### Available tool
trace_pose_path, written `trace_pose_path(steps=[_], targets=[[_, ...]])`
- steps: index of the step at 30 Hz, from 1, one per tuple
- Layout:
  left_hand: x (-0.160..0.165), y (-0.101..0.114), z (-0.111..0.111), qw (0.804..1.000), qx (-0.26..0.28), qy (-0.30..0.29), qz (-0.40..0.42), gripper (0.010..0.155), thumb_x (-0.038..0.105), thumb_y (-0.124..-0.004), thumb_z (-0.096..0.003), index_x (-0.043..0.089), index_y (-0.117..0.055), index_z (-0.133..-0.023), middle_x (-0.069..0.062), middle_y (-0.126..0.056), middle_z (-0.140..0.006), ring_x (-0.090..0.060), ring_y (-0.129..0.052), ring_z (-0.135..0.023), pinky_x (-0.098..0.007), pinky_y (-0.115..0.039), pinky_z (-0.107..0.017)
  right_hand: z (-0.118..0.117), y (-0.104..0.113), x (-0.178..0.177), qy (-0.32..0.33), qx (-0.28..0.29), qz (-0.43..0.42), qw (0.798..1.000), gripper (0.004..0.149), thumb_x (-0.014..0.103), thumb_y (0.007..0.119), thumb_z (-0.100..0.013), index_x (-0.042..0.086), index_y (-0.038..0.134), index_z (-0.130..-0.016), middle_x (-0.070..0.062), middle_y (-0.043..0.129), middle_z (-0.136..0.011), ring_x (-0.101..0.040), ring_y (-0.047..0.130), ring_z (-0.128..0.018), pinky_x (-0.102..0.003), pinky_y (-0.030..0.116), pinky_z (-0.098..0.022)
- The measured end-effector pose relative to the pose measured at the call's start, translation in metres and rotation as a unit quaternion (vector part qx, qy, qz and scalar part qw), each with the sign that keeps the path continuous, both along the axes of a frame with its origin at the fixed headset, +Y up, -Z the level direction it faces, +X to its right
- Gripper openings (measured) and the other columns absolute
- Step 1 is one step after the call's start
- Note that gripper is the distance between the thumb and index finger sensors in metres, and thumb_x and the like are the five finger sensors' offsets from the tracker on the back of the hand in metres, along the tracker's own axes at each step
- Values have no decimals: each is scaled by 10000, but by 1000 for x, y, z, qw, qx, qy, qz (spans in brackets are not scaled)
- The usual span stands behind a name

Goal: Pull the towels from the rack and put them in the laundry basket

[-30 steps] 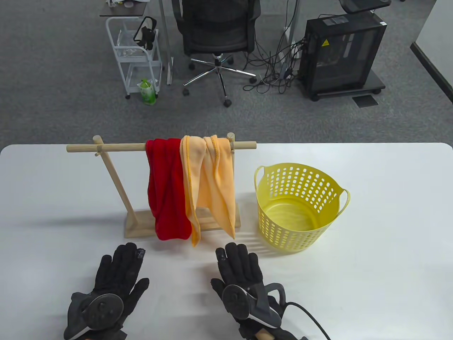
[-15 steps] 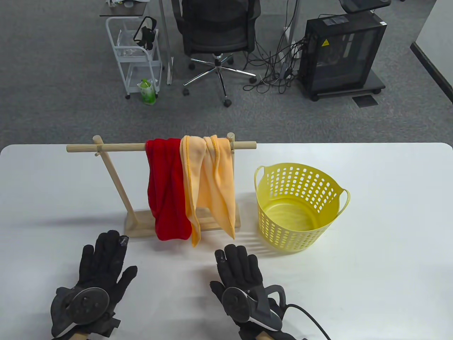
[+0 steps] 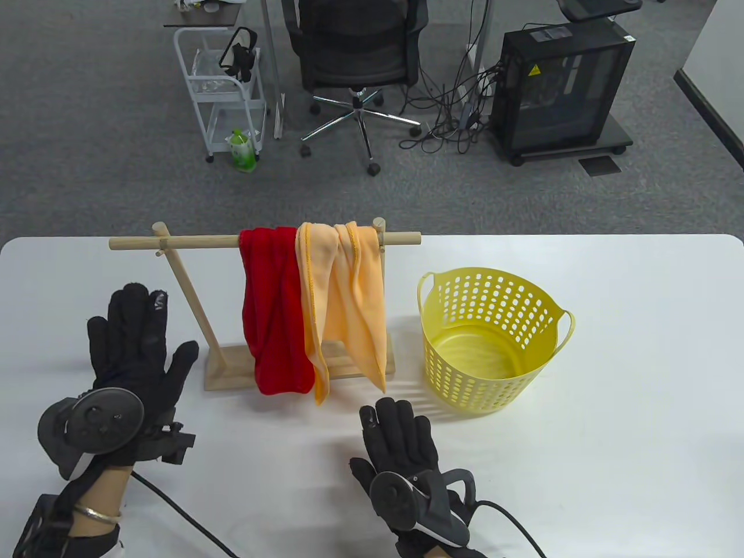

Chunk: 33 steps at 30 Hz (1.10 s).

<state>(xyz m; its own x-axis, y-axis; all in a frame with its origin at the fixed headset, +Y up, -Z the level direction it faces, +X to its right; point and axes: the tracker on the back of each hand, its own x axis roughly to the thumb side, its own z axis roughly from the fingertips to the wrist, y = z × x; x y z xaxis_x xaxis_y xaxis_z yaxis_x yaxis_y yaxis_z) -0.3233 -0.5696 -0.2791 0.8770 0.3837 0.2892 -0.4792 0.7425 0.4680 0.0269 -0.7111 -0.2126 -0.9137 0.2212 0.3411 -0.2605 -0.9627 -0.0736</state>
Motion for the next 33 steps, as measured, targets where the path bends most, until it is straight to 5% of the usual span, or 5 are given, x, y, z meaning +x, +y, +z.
trace_pose_path(steps=[7, 14, 27, 33], targets=[[10, 36, -35, 999, -10, 3, 33, 789, 633, -592, -601, 319, -277, -1252, 41, -151, -1348, -205, -126, -1259, -424, 32, -904, 0, 0, 0, 3, -11, 2, 1000, 716, 504, 481, -611, 157, 285, -1205, -132, 171, -1222, -390, 221, -1107, -521, 206, -808], [17, 50, -65, 998, -49, 35, 7, 785, 648, -597, -585, 334, -324, -1251, 81, -234, -1355, -172, -133, -1264, -405, 59, -900, -2, -1, 1, 4, -23, 2, 1000, 721, 509, 484, -610, 154, 286, -1206, -133, 173, -1222, -391, 223, -1107, -522, 208, -808], [15, 57, -68, 998, -37, 39, 40, 717, 614, -595, -602, 298, -492, -1237, 51, -425, -1308, -194, -297, -1226, -473, -79, -936, -3, -3, 0, 13, -49, 5, 999, 725, 516, 486, -610, 157, 283, -1206, -132, 171, -1222, -389, 221, -1108, -520, 206, -809], [19, 56, -68, 997, -37, 62, 15, 723, 618, -609, -600, 297, -495, -1238, 54, -420, -1306, -188, -308, -1226, -482, -95, -939, -1, 3, -2, 46, -13, -32, 998, 713, 525, 497, -606, 187, 307, -1205, -114, 193, -1231, -373, 245, -1121, -515, 216, -822]])
